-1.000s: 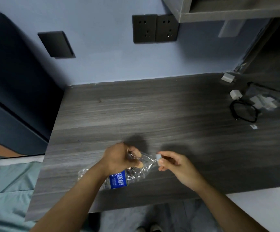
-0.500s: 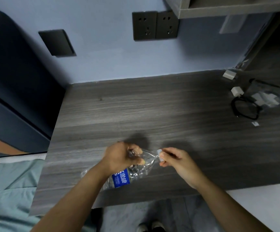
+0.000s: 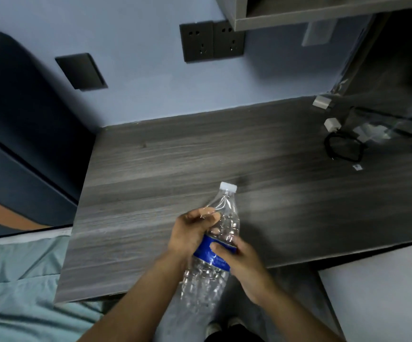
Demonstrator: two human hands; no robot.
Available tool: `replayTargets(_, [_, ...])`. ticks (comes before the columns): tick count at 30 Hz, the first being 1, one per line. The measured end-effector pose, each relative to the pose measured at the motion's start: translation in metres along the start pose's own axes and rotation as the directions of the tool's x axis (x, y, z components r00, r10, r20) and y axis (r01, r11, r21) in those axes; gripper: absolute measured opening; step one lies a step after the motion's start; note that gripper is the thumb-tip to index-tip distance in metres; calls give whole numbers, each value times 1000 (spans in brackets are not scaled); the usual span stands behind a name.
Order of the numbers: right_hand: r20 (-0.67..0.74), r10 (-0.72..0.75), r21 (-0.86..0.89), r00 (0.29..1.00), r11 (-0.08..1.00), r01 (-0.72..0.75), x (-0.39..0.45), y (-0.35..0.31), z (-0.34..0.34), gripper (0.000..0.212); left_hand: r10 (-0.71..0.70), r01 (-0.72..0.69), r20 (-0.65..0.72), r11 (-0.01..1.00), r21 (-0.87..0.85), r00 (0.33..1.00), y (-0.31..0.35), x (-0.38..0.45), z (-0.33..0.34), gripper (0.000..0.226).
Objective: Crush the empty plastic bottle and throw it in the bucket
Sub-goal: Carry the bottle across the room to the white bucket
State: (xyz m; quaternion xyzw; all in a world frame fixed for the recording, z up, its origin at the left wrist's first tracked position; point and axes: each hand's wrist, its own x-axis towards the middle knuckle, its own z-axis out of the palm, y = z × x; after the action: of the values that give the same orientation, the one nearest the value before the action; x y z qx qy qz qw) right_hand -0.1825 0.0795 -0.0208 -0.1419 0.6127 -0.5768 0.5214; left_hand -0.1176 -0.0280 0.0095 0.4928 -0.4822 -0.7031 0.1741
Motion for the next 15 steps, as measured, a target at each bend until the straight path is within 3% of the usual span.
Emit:
replayTargets(3, [-63,1,-44,998,999,-4,-8,4,-7,12,-56,57,16,993,-105,998,-12,-9,5,16])
replayTargets(8, [-43,-46,-8,998,999,46,-20,12,-23,11,-163,194,122,930,-313,979,-27,-19,11,4])
replayTargets(12, [-81,-74,-109,994,992,65,-37,21,-28,16,-128,170,173,952,-256,977,-44,-26,18,6])
replayTargets(15, [-150,-105,-251,983,966,64,-51,30,-36,15,-90,120,244,987,-110,966,-57,-30,17,8])
